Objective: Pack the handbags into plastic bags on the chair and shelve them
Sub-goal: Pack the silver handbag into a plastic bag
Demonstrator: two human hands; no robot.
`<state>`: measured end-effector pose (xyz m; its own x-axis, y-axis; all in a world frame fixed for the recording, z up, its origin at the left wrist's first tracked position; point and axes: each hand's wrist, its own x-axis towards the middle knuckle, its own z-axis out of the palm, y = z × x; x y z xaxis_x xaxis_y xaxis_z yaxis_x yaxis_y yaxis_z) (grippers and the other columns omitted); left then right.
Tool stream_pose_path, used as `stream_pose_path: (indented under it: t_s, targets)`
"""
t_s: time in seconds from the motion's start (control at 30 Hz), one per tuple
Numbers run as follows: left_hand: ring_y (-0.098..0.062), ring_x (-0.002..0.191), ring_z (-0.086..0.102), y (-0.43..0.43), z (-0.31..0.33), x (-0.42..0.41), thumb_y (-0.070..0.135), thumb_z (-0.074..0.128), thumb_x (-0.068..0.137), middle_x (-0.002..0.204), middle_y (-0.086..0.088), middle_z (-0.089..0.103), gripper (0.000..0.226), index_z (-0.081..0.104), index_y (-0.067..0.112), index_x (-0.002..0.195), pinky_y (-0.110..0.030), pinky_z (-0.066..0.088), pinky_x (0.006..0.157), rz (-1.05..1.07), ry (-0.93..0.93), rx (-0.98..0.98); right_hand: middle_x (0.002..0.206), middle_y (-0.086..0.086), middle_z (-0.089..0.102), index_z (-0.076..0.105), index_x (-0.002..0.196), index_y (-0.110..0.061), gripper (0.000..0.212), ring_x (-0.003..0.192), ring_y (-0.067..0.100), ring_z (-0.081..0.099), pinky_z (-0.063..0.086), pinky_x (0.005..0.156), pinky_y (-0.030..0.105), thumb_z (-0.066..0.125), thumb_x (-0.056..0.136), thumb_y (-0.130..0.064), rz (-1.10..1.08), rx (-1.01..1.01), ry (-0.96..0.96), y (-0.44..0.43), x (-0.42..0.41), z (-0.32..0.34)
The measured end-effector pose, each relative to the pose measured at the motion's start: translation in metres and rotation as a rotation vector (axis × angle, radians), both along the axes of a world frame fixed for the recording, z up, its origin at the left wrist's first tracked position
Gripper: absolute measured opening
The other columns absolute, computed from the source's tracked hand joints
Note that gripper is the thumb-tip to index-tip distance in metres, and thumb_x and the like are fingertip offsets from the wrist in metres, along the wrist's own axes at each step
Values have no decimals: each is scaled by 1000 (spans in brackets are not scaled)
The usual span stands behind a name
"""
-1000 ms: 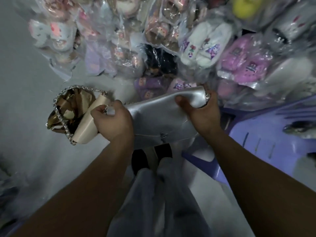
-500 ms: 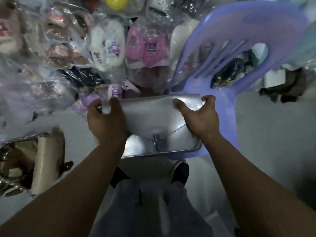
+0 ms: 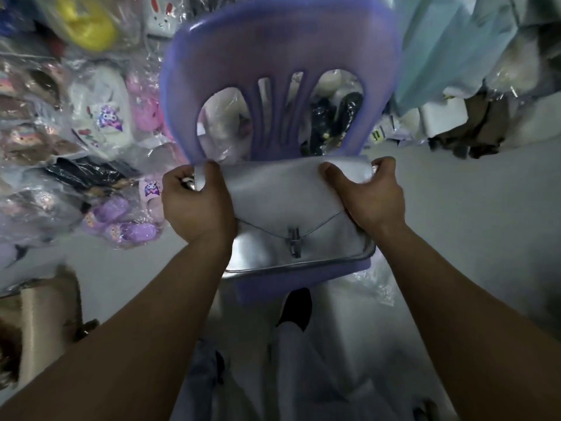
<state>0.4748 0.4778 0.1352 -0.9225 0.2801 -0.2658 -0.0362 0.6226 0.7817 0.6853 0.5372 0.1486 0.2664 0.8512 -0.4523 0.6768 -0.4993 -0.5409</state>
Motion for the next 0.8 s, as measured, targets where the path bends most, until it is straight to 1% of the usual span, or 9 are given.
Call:
stream_pose_path:
  t_s: [0.1,0.23,0.3,0.37,0.53,0.6,0.67,0.73,0.8]
  targets:
    - [-8,79,53,21,-2,16,44,64,81,86,11,61,27,65,23,98,-15,31,68,51,-10,-12,109,2,56,40,115,-26,78,109,31,59,38,81,32,71,67,-78,24,-2,26,24,12,-8]
    - [-14,81,57,27,-28,27,46,63,80,75,14,57,23,60,26,92,-23,41,76,54,-51,-98,119,5,61,41,125,-20,83,112,31,60,38,82,32,72,71,-74,100,-33,30,43,26,-34]
    - [-17,88,58,19,-48,31,47,64,82,84,10,62,27,64,25,99,-26,46,85,9,-75,-172,115,1,57,41,130,-19,83,114,30,59,38,84,32,71,73,-73,132,-89,39,45,33,-53]
    - [-22,97,62,9,-69,34,49,64,85,98,1,67,38,66,21,110,-32,50,95,-8,-90,-227,121,2,58,41,133,-18,82,116,30,59,41,88,32,70,77,-70,163,-144,70,45,40,-75]
    - [-24,105,62,-10,-107,40,45,63,89,106,0,62,42,59,18,120,-35,51,97,-5,-221,-222,138,9,52,36,146,-18,84,123,29,55,45,104,40,72,80,-56,207,-234,172,39,48,-123]
    - [-25,108,63,-11,-115,42,47,69,80,121,-2,61,54,51,24,126,-41,56,91,-50,-275,-176,142,10,50,33,150,-17,93,127,29,52,43,107,41,71,76,-57,204,-207,174,34,49,-132]
    - [-25,112,61,-12,-117,45,49,78,71,134,-4,51,78,40,30,136,-36,60,75,-145,-309,-181,143,11,47,32,152,-16,90,130,28,48,38,108,32,72,80,-53,212,-137,164,29,51,-138]
    - [-27,120,56,-17,-122,46,63,84,56,141,-5,43,103,31,37,140,-44,59,83,-255,-264,-245,147,13,42,29,155,-17,86,134,27,43,31,101,24,71,87,-48,235,-98,145,25,52,-141]
    - [-31,130,48,-17,-121,48,69,82,54,147,-7,38,112,27,35,146,-53,52,97,-339,-209,-310,151,15,36,22,158,-17,87,138,28,39,29,101,23,68,91,-45,266,-93,141,21,52,-143]
